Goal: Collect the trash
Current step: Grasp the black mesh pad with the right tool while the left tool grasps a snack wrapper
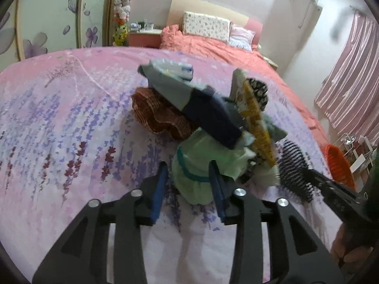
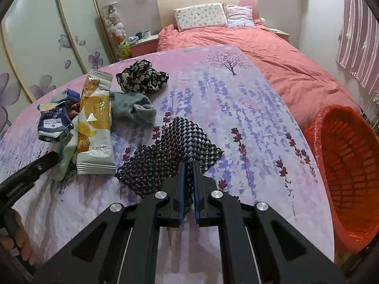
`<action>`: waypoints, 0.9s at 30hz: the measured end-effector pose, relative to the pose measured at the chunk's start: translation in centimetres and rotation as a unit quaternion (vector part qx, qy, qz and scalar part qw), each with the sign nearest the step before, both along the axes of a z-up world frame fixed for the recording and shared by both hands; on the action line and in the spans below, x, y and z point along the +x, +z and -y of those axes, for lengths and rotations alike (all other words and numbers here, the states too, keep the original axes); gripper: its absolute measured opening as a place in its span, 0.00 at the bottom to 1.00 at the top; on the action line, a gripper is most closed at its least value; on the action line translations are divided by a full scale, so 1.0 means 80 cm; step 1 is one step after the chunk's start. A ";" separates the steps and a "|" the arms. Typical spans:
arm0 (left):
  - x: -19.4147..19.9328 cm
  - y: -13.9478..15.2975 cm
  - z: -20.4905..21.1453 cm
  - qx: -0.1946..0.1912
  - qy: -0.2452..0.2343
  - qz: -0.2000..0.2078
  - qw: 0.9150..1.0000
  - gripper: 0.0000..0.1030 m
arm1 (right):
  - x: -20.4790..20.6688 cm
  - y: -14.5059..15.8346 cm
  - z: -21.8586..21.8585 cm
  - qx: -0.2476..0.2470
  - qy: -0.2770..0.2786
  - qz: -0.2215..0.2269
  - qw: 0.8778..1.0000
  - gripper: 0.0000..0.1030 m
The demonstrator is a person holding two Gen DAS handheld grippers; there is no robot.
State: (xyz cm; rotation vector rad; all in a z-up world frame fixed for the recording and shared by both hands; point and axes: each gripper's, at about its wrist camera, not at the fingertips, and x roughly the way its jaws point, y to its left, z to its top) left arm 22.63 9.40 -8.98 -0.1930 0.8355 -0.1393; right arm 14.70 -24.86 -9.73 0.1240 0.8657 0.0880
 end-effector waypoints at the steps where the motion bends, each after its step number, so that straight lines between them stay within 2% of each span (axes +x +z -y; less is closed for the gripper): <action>1: -0.004 0.005 0.001 0.000 -0.001 0.006 1.000 0.39 | 0.000 0.000 0.000 0.003 0.001 -0.001 1.000 0.18; 2: -0.010 0.012 0.005 -0.001 -0.003 0.013 1.000 0.39 | 0.001 0.000 0.000 0.009 0.004 -0.002 1.000 0.24; 3: -0.014 0.019 0.009 0.000 -0.005 0.021 1.000 0.40 | 0.002 0.000 0.001 0.017 0.004 -0.002 1.000 0.35; 4: -0.018 0.025 0.013 0.000 -0.007 0.028 1.000 0.40 | 0.002 0.000 -0.001 0.019 0.004 -0.001 1.000 0.40; 8: -0.029 0.057 0.039 0.003 -0.018 0.065 0.998 0.41 | 0.008 -0.005 -0.016 0.006 0.014 -0.003 1.000 0.45; 9: -0.027 0.062 0.045 0.001 -0.023 0.068 0.997 0.43 | 0.008 -0.007 -0.022 -0.004 0.016 0.000 1.000 0.44; 10: -0.024 0.064 0.049 0.001 -0.027 0.068 0.997 0.45 | 0.008 -0.006 -0.027 -0.019 0.015 0.000 1.000 0.30; 12: -0.010 0.066 0.065 -0.003 -0.033 0.061 0.998 0.46 | 0.007 -0.006 -0.027 -0.015 0.026 0.001 1.000 0.16; 14: 0.010 0.062 0.083 0.000 -0.038 0.047 0.998 0.47 | 0.003 -0.007 -0.020 -0.016 0.030 0.001 0.999 0.15; 17: 0.038 0.048 0.106 0.026 -0.038 0.024 0.999 0.47 | -0.004 -0.007 0.003 -0.018 0.010 0.001 1.000 0.14; 21: 0.069 0.022 0.125 0.054 -0.031 -0.008 0.998 0.47 | -0.003 -0.011 0.026 0.031 0.005 -0.003 0.999 0.14; 23: 0.078 0.013 0.130 0.057 -0.028 -0.021 0.998 0.42 | -0.002 -0.011 0.025 0.030 0.006 -0.004 1.000 0.15; 24: 0.082 0.011 0.133 0.059 -0.028 -0.023 0.998 0.34 | -0.002 -0.011 0.025 0.031 0.006 -0.004 0.999 0.15; 25: 0.084 0.010 0.136 0.060 -0.031 -0.023 0.997 0.19 | -0.002 -0.011 0.026 0.033 0.006 -0.004 0.999 0.15; 27: 0.086 0.011 0.139 0.051 -0.044 -0.021 0.998 0.11 | -0.002 -0.010 0.025 0.039 0.006 -0.004 0.999 0.15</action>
